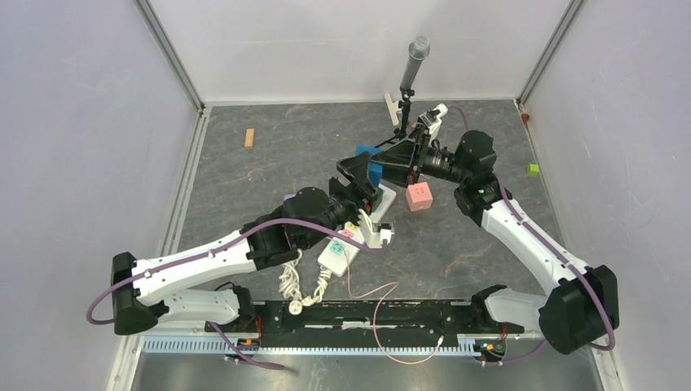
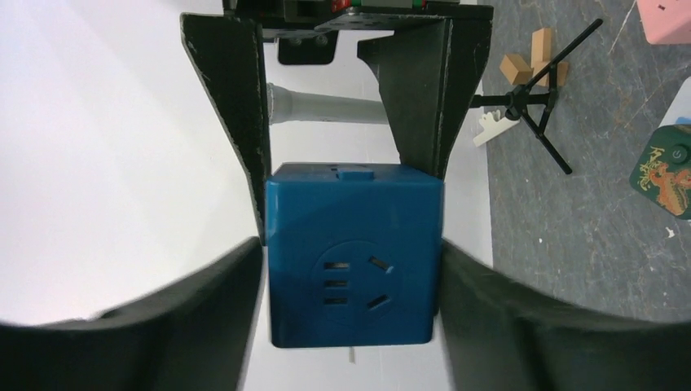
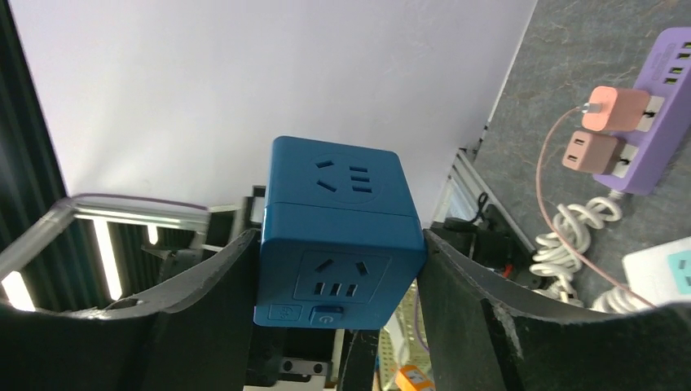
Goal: Insert the plug
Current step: Pick up the plug from the center of the board.
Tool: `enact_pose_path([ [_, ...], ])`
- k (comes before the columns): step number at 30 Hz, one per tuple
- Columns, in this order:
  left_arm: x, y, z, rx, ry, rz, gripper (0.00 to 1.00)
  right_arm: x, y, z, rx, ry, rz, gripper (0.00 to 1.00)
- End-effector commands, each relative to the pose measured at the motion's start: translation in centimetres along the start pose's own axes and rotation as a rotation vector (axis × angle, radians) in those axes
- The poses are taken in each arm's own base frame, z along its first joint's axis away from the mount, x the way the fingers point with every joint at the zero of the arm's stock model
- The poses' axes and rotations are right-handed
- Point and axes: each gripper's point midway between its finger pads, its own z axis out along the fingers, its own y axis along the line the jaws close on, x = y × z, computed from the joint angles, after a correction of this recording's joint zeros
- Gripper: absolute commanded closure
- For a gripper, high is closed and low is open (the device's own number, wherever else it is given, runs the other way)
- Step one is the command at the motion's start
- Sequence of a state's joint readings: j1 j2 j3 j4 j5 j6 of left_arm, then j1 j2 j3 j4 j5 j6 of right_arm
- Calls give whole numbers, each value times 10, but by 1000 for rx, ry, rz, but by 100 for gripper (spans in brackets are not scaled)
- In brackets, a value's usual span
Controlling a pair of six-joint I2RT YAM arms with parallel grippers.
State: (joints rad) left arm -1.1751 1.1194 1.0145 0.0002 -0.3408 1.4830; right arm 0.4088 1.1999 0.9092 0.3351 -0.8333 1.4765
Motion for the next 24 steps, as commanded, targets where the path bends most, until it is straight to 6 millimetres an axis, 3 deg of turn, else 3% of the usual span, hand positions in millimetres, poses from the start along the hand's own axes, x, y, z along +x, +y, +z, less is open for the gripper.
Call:
enact_pose_path([
  [1,-5,21,-5,-49,-23,-34,2,4,15,1,-45,43,-184,100],
  [6,-6,21,-10,-88,-42,-203,0,-10,-1,-6,68,39,-336,100],
  [10,-9,18,-15,-91,-72,-440,0,-28,-18,-19,236,42,-574,100],
  [12,-17,5,-16,-16,-111,-568,0,-35,-33,-31,367,65,-670,100],
  [18,-54,-29,-24,242,-291,-973,0,-47,-37,-62,529,120,-958,100],
  [20,-62,-36,-27,315,-348,-1094,0,-41,-41,-66,536,180,-965,100],
  [24,-57,-38,-25,337,-389,-1210,0,-20,-46,-63,463,287,-907,100],
])
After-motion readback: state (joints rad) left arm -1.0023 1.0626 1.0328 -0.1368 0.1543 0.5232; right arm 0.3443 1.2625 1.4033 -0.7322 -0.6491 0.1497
